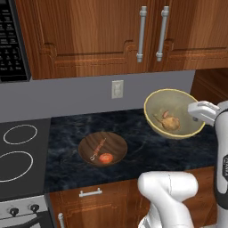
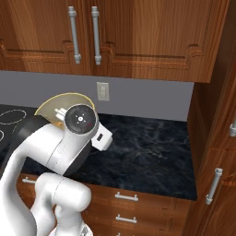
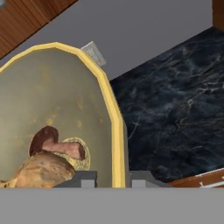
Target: Place the bowl containing the mushroom and onion in the microwave. Close the microwave door and press the start button to microwave the meal.
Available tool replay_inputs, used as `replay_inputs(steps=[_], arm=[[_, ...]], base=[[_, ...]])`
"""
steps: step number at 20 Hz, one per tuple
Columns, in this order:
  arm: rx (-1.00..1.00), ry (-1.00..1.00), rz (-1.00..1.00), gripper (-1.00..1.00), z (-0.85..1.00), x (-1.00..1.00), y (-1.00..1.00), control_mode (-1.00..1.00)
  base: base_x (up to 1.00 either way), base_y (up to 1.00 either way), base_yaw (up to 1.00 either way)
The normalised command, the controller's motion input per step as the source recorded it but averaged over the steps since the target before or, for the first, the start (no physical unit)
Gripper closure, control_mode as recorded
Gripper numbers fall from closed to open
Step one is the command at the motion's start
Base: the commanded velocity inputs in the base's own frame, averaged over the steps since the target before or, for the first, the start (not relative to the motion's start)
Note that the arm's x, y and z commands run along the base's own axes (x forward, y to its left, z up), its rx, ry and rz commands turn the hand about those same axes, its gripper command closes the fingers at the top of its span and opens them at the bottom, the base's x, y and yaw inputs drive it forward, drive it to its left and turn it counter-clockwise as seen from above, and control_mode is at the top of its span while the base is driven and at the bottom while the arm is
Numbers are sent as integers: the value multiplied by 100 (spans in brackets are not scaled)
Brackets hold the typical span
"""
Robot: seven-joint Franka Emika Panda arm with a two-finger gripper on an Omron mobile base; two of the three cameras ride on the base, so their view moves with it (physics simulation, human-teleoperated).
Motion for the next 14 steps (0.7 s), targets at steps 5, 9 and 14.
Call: replay_inputs(steps=[5, 9, 14], arm=[[0, 0, 0, 100, 0, 0, 0, -100], [0, 0, 0, 100, 0, 0, 0, 100], [0, 0, 0, 100, 0, 0, 0, 100]], base=[[0, 0, 0], [0, 0, 0], [-25, 0, 10]])
